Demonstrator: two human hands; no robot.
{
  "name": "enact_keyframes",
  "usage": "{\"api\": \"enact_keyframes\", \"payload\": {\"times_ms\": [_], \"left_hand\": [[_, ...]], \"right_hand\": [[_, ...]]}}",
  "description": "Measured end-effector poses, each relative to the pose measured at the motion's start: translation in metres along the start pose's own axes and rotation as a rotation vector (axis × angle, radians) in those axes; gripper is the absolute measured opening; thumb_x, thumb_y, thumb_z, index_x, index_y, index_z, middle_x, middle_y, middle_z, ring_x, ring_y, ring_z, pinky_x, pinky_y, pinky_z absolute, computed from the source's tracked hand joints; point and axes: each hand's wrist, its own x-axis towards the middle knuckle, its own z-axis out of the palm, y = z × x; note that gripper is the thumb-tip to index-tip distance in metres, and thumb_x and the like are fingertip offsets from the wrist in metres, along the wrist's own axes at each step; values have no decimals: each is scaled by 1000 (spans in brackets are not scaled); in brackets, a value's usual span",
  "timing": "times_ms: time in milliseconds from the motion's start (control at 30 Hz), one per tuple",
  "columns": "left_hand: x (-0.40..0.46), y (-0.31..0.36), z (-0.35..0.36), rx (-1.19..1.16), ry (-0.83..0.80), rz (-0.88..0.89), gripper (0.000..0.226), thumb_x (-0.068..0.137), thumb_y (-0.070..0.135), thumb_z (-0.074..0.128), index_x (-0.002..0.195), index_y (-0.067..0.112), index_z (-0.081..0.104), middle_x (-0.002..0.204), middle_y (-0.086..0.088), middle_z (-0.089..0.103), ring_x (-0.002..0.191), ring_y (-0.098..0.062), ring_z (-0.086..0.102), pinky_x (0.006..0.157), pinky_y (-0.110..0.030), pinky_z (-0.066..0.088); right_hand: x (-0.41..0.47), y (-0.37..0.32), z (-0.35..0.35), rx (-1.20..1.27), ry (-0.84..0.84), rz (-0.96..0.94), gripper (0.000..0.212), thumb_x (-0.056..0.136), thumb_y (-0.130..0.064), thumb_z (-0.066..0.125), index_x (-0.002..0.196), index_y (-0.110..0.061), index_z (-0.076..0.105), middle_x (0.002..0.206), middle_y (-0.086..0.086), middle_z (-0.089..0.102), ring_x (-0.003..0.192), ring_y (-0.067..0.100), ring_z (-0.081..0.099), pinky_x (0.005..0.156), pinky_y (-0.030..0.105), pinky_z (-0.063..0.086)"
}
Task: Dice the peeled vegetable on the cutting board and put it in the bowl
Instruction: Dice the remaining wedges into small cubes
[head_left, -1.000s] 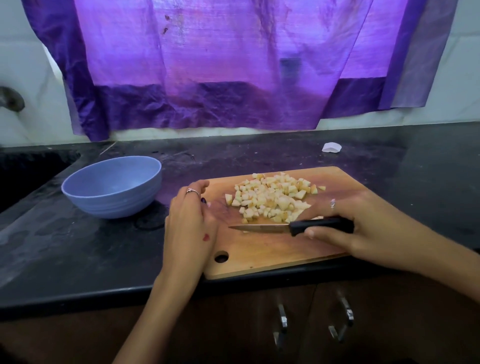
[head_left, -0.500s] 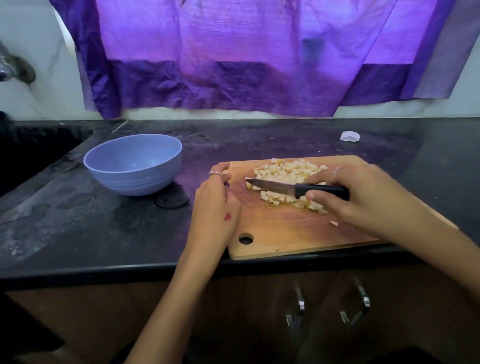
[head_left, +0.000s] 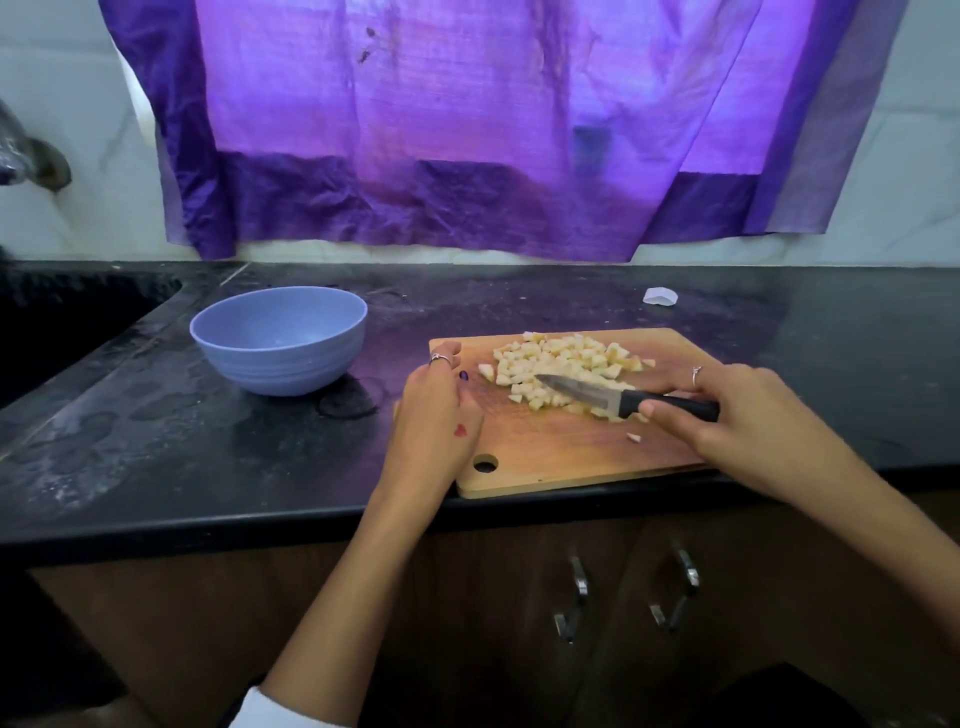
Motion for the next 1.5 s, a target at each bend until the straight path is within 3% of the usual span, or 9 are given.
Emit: {"api": "enact_keyframes", "payload": {"times_ms": [100, 200, 333, 400, 500, 1033, 1200, 1500], "left_hand": [[-2, 5, -2, -3, -16, 23, 39, 98, 16, 41, 136, 10, 43, 136, -6, 52, 123, -22, 49, 103, -34, 37], [-6, 13, -4, -24, -42, 24, 44, 97, 30, 48, 137, 13, 42, 137, -4, 52, 124, -21, 49, 101, -31, 36], [-24, 22, 5, 55, -50, 96, 57, 92, 51, 48, 136, 16, 43, 138, -3, 50, 126, -25, 46, 105, -44, 36], [-34, 26, 9, 102, 8, 154, 60, 90, 58, 45, 135, 20, 44, 137, -1, 51, 124, -24, 47, 106, -43, 34], [-39, 29, 8, 195, 76, 231, 58, 91, 57, 44, 134, 18, 48, 132, -1, 55, 120, -20, 50, 106, -45, 33], [-35, 26, 12, 314, 24, 173, 70, 87, 65, 41, 133, 13, 48, 133, -5, 55, 121, -22, 49, 101, -48, 41], [-39, 32, 10, 316, 22, 183, 62, 88, 59, 46, 112, 4, 61, 135, -8, 54, 118, -25, 50, 97, -48, 43], [-37, 33, 10, 308, -52, 124, 82, 80, 68, 36, 141, 12, 40, 142, -7, 46, 131, -26, 37, 104, -53, 36]], "right_hand": [[-6, 23, -7, 103, 152, 52, 24, 84, -42, 61, 105, -34, 69, 91, -2, 71, 90, 22, 64, 80, 40, 51], [-2, 55, -8, 99, 282, 140, 23, 90, -39, 55, 111, -37, 64, 99, 1, 70, 98, 29, 62, 84, 41, 50], [1, 100, 1, -83, 272, 303, 31, 94, -37, 48, 124, -38, 56, 116, 10, 65, 106, 38, 57, 86, 42, 46], [-1, 115, 7, -86, 263, 316, 32, 95, -34, 47, 126, -35, 56, 120, 11, 62, 109, 38, 56, 88, 43, 45], [4, 133, 14, -76, 269, 329, 34, 95, -31, 48, 128, -30, 57, 118, 16, 60, 108, 39, 55, 91, 44, 44], [18, 152, 21, -109, 231, 371, 40, 99, -23, 38, 139, -21, 47, 133, 24, 44, 118, 41, 44, 100, 44, 36], [17, 150, 20, -114, 202, 368, 41, 99, -22, 37, 139, -21, 46, 135, 25, 42, 119, 43, 42, 102, 45, 35], [20, 148, 14, -111, 85, 396, 47, 95, -17, 36, 140, -27, 45, 139, 23, 35, 124, 44, 36, 106, 44, 30]]}}
